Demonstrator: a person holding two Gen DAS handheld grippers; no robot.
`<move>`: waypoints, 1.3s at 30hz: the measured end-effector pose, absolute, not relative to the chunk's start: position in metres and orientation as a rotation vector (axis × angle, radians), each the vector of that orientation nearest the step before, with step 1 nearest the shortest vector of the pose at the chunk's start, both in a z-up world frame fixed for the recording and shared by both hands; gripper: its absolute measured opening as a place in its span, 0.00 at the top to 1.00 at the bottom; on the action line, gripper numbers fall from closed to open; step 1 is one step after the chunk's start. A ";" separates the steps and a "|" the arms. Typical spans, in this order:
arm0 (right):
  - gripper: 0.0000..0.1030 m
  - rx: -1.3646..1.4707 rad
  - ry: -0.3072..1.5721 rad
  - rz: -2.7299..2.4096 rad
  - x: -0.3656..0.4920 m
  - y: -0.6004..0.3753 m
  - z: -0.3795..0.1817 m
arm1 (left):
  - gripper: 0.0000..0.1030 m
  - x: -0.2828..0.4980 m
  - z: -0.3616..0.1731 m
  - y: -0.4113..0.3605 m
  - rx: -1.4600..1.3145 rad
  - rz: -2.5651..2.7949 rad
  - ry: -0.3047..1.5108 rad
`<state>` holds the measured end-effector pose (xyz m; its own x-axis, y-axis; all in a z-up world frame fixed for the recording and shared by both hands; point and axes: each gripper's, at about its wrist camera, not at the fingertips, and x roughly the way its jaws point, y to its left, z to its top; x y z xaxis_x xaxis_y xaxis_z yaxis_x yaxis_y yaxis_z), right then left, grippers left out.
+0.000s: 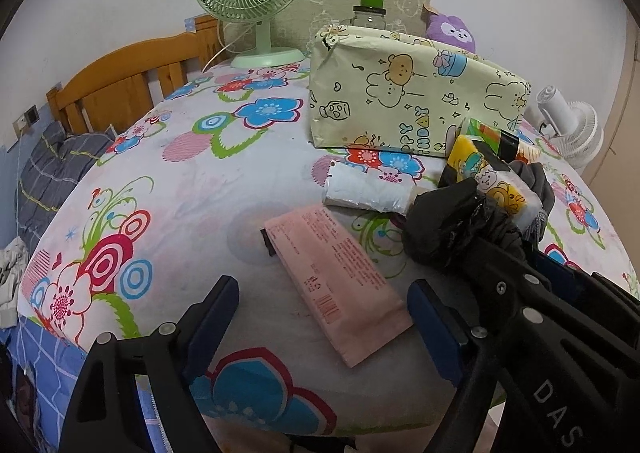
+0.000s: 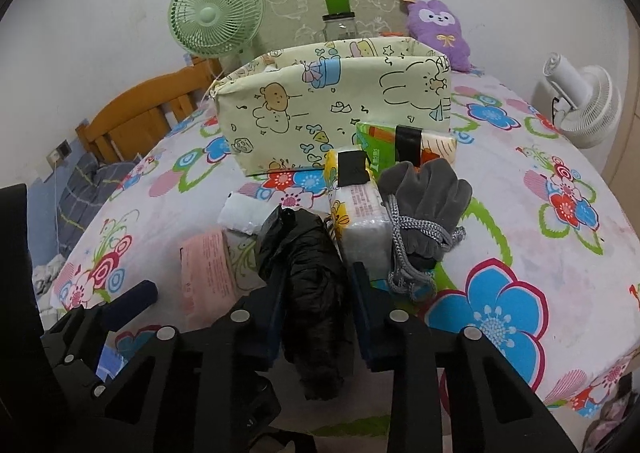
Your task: Organize soft objects
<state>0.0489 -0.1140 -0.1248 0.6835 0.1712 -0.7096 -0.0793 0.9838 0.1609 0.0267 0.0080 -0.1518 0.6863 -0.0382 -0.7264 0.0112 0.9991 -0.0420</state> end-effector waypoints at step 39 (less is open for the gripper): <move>0.71 0.155 0.729 0.190 0.035 -0.106 -0.090 | 0.62 0.019 -0.116 0.011 -0.047 -0.030 0.738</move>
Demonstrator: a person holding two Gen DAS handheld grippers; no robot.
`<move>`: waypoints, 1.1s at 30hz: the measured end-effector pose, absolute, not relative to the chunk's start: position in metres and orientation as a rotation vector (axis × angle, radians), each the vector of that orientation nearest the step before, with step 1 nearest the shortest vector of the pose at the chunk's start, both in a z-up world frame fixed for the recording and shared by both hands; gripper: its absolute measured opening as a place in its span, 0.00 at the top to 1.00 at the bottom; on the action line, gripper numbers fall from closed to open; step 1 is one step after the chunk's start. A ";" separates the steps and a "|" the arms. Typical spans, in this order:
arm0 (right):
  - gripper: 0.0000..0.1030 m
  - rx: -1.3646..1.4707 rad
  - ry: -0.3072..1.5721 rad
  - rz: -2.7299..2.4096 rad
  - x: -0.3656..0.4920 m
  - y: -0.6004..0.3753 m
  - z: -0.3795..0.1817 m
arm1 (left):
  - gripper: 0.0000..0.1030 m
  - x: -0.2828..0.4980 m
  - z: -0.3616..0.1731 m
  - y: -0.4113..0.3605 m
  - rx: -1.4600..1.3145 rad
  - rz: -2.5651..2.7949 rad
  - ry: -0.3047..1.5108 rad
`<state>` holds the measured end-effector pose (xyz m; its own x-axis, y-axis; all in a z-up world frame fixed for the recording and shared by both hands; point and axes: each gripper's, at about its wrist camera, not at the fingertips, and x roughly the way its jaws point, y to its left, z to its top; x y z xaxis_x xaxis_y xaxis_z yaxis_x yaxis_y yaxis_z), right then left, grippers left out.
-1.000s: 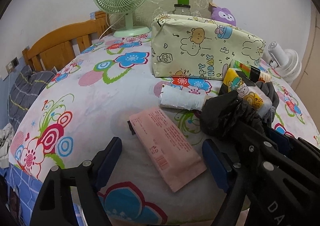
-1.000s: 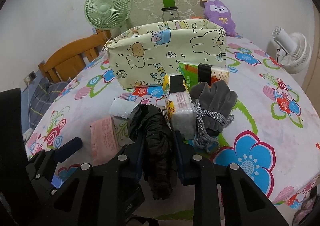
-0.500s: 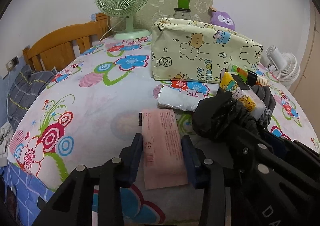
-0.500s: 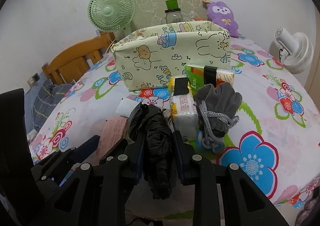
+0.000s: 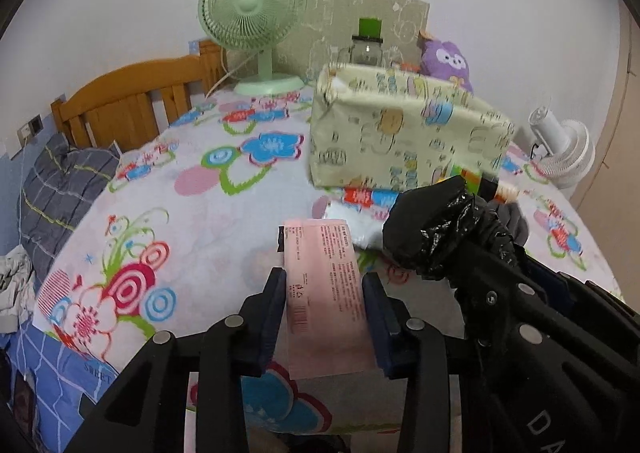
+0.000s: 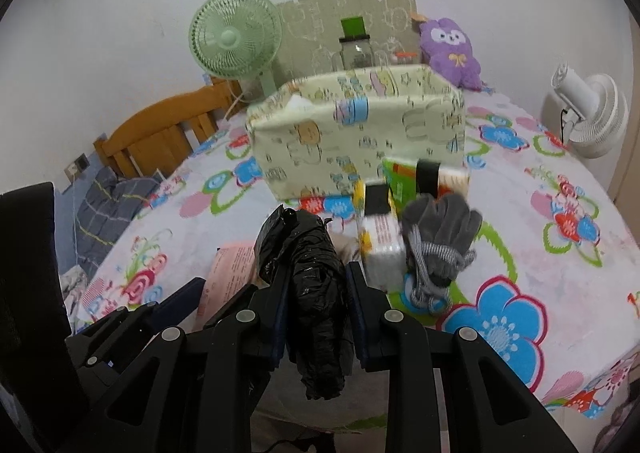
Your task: Organize soft objects
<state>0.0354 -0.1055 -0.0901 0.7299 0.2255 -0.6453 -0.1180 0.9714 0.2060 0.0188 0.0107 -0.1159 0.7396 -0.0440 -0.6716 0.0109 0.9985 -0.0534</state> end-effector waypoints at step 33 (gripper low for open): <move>0.71 0.126 0.606 0.158 0.046 -0.128 -0.004 | 0.62 0.028 -0.032 -0.014 -0.038 -0.059 0.626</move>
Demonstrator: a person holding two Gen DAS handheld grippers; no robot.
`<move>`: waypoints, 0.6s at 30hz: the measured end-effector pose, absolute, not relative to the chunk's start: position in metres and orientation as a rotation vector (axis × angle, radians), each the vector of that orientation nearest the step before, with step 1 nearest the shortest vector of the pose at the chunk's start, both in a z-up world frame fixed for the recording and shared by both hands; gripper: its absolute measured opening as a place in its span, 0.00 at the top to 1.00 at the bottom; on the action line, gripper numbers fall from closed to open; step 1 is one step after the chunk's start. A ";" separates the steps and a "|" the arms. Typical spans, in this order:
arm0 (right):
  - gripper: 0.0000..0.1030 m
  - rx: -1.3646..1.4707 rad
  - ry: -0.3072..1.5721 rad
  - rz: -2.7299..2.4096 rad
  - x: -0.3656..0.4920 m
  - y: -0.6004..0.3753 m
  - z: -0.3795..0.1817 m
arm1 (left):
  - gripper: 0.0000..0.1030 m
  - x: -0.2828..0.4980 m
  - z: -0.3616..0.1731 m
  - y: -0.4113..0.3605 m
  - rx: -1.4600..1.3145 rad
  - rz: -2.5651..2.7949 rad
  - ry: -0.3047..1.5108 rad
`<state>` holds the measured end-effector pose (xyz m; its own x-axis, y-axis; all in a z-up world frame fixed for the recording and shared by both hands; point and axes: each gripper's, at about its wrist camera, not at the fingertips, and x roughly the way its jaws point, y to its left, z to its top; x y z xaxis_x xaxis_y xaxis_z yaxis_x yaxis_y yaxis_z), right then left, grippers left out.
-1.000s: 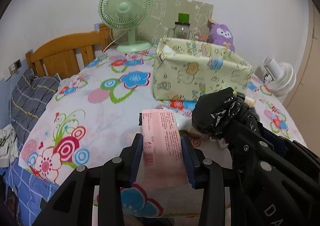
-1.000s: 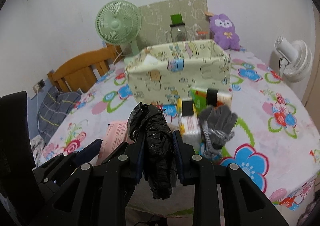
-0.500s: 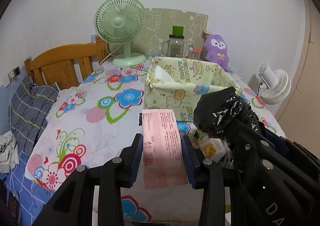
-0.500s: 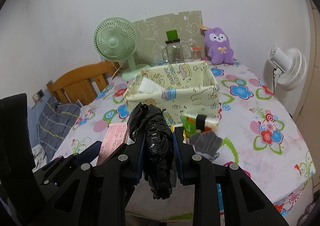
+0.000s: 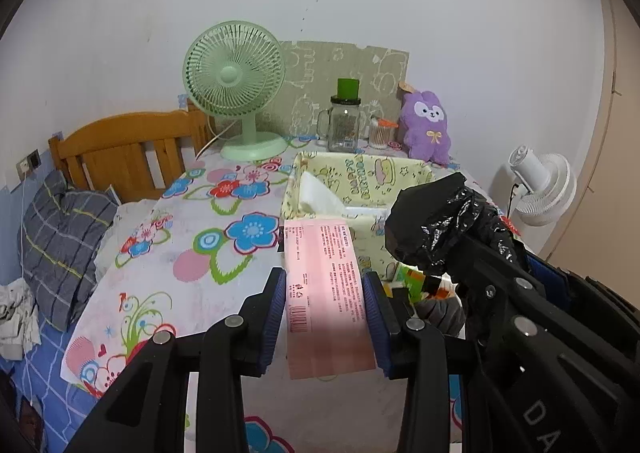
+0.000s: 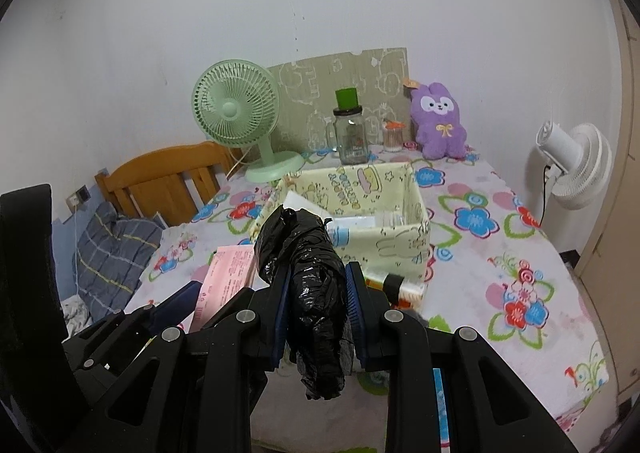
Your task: Organize soft objects
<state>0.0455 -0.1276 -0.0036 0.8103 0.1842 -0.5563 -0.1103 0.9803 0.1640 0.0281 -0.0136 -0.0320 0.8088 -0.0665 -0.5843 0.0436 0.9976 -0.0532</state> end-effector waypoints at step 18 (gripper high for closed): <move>0.71 0.087 0.572 0.162 0.074 -0.140 0.018 | 0.62 0.054 -0.009 -0.029 -0.031 -0.074 0.596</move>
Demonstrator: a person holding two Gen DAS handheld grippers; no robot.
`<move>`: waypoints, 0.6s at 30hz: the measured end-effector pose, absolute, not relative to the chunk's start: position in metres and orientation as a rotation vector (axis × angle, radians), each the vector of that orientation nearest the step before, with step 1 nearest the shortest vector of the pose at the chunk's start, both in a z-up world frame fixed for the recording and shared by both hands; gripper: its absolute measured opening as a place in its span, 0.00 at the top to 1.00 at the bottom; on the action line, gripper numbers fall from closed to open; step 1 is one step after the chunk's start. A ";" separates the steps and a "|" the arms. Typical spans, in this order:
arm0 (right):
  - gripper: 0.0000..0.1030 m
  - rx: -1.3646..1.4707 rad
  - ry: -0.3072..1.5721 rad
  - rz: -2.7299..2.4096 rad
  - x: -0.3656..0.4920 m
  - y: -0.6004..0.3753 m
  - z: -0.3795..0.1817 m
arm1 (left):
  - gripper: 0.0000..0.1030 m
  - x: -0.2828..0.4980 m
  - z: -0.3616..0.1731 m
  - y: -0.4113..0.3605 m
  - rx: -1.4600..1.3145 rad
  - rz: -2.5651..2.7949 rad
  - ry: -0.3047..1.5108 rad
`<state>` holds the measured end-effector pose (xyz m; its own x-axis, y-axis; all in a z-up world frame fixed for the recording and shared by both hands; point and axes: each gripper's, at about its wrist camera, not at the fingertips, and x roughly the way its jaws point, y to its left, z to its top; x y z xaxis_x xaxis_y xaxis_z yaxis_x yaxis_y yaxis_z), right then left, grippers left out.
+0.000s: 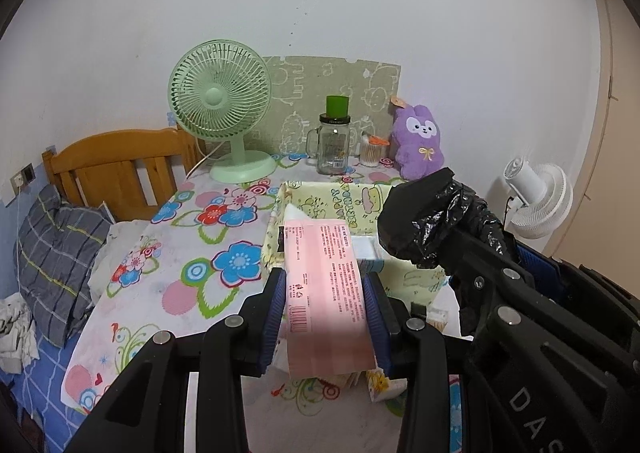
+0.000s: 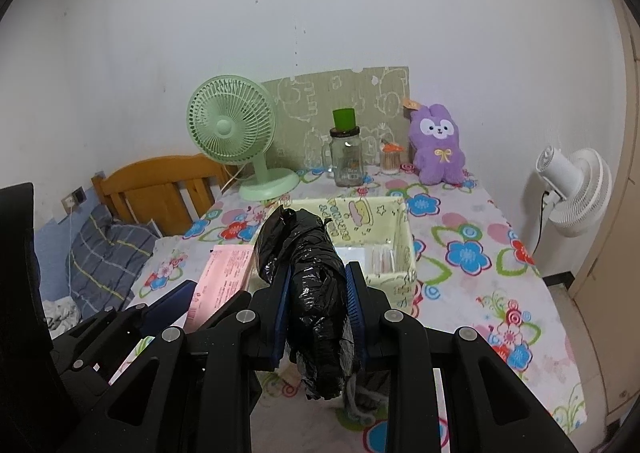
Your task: Organize soft objects
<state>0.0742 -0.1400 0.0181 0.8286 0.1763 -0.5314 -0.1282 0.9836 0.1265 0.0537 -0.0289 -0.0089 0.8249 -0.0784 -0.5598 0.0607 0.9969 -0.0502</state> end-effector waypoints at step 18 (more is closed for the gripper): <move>0.71 0.077 0.539 0.157 0.118 -0.157 0.024 | 0.62 0.100 -0.001 -0.044 -0.001 -0.086 0.568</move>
<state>0.1183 -0.1570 0.0236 0.8465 0.1690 -0.5049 -0.1283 0.9851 0.1146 0.0996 -0.0444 -0.0009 0.8395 -0.0812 -0.5373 0.0807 0.9964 -0.0245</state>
